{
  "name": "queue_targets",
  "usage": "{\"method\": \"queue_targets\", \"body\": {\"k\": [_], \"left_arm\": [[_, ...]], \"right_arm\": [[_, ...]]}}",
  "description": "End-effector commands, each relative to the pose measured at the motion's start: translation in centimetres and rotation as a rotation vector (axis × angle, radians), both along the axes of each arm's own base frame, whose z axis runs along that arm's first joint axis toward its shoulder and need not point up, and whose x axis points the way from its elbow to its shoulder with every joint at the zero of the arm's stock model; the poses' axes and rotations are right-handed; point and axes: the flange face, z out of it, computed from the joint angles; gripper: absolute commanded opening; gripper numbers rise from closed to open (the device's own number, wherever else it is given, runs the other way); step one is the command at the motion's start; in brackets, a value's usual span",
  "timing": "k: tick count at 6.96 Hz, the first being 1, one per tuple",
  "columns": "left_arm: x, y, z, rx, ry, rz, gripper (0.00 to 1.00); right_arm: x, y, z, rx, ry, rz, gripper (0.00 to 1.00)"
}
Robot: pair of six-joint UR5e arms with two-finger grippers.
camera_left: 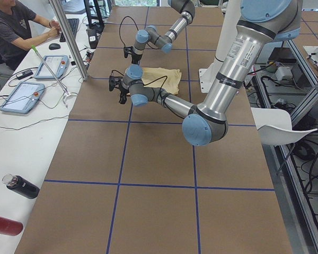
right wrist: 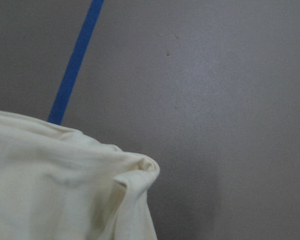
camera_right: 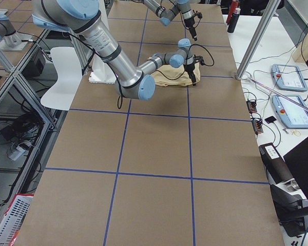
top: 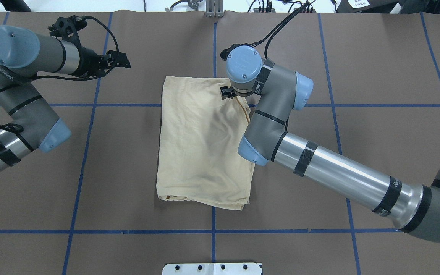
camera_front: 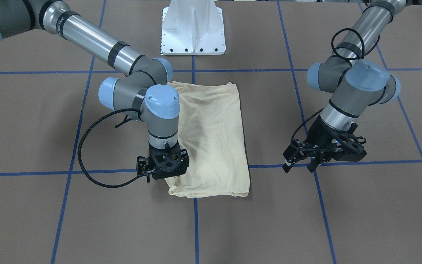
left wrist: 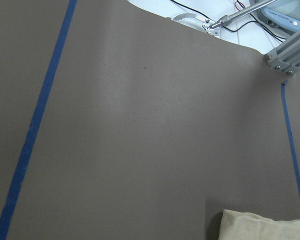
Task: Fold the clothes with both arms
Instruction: 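Raise the right gripper off the shirt and draw it back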
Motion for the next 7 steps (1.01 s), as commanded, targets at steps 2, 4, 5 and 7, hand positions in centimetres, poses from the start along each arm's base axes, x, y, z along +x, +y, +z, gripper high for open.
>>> {"method": "queue_targets", "body": {"k": [2,4,5,7], "left_arm": [[0.0,0.0,-0.1,0.000,0.001,-0.001,1.00],[0.0,0.0,-0.3,0.002,0.004,0.001,1.00],[0.0,0.0,-0.6,0.005,0.009,0.002,1.00],[0.0,0.3,-2.2,0.013,0.034,-0.001,1.00]], "right_arm": [[3.5,-2.9,3.7,-0.031,0.037,-0.003,1.00],[8.0,-5.4,4.8,-0.069,0.005,-0.030,1.00],[9.2,-5.6,3.2,-0.086,-0.054,-0.052,1.00],[12.4,-3.6,3.1,-0.110,-0.130,-0.068,1.00]]}}
